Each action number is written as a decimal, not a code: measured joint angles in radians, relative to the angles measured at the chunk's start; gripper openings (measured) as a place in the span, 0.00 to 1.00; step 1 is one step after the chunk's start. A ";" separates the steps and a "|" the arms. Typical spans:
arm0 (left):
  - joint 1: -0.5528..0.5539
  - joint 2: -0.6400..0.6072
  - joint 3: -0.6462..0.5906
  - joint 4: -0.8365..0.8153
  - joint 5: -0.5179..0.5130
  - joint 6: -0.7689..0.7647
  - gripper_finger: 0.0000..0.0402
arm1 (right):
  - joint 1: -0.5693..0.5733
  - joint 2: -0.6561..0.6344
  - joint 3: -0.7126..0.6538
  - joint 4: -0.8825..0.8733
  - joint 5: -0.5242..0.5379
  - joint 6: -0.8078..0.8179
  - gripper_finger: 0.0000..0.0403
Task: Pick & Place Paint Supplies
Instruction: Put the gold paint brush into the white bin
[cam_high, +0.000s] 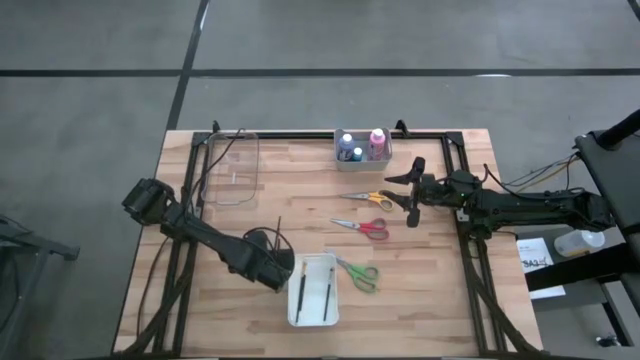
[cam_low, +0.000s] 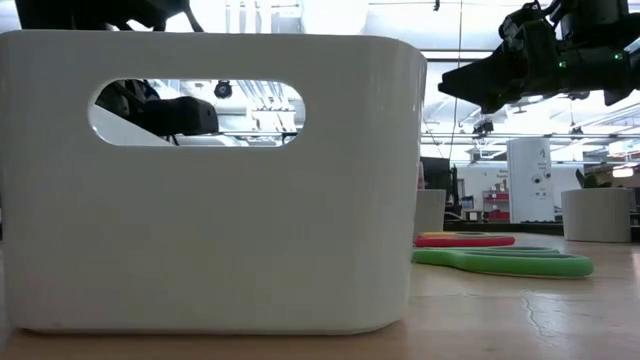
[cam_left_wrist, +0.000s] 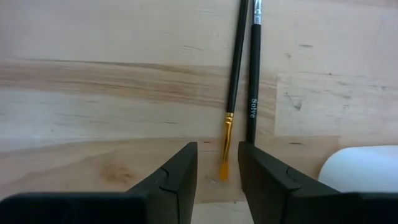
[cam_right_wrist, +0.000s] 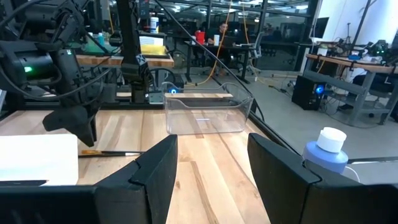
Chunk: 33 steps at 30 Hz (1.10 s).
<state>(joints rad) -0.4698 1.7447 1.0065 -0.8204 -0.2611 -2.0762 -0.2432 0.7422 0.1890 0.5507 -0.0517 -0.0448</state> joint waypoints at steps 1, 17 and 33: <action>0.000 0.000 0.000 0.001 0.000 -0.002 0.31 | 0.000 0.000 0.000 0.000 0.000 0.000 0.48; 0.001 -0.003 -0.016 0.042 0.027 -0.191 0.31 | 0.001 0.000 0.000 0.000 0.000 0.000 0.48; 0.033 -0.029 -0.121 0.180 0.057 -0.143 0.31 | 0.001 0.000 0.000 0.000 0.000 0.000 0.48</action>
<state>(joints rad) -0.4368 1.7156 0.8860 -0.6400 -0.2038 -2.2196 -0.2424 0.7422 0.1890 0.5507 -0.0517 -0.0448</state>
